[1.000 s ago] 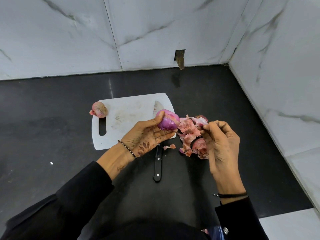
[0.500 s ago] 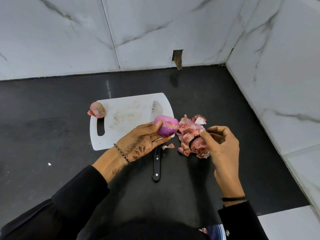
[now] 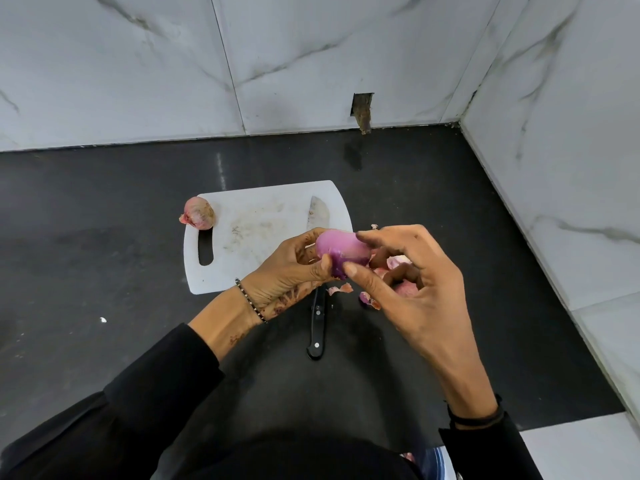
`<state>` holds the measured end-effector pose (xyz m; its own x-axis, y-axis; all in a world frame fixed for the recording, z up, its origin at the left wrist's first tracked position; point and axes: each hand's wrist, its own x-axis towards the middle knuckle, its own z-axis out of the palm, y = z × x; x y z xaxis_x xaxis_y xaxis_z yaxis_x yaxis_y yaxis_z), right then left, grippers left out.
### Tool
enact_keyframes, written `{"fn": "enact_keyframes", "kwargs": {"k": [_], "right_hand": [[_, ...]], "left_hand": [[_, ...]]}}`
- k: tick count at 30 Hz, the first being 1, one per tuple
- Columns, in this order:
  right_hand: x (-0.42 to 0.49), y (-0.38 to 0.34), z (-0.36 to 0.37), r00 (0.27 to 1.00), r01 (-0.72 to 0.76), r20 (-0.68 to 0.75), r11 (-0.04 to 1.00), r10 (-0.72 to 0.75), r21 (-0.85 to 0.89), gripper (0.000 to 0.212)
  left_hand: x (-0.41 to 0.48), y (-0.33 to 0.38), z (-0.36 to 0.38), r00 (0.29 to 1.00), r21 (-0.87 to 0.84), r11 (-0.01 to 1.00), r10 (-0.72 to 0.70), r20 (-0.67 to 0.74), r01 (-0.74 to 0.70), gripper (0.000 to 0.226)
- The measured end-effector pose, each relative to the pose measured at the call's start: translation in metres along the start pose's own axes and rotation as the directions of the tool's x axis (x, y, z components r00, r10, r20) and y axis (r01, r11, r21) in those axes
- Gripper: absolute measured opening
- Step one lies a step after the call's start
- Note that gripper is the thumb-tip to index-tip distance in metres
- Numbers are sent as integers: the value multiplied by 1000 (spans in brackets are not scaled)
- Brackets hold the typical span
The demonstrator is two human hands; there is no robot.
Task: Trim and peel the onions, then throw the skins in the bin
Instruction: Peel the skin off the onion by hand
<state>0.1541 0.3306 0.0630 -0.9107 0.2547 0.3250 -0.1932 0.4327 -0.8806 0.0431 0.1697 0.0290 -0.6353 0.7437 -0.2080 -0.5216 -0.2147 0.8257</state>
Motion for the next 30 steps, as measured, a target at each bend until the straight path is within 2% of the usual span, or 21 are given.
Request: {"fn": "enact_keyframes", "kwargs": {"k": [3,10,16,23,25,28,30], "right_hand": [[1,3,-1,999,43,3,998,-43,-35,33],[2,2,0,998,43,-40,999,-43,4,19],[3,1,1,1000,-11,-21,999,11,31,34],[3,5,2,998,28,-49,997,-24,69,22],[2,7,3,999,8,-43,998,-6,54,23],[2,6,1,997,-70,-23,990,73,122,26],[2,5,-1,999,-46,-21,995,48,89,26]], "left_hand": [[-1,2,0,1000,14,1000,10,28,-10,83],[1,4,-2,999,48,999,19,31,-20,90],[2,6,-3,999,65,997,30,39,-32,91],[1,6,-4,1000,61,998,13,27,-15,86],[1,6,-4,1000,51,999,5,16,-6,83],[0,6,-2,1000,51,999,5,-4,-5,83],[1,5,-1,1000,37,999,2,-24,-1,82]]}}
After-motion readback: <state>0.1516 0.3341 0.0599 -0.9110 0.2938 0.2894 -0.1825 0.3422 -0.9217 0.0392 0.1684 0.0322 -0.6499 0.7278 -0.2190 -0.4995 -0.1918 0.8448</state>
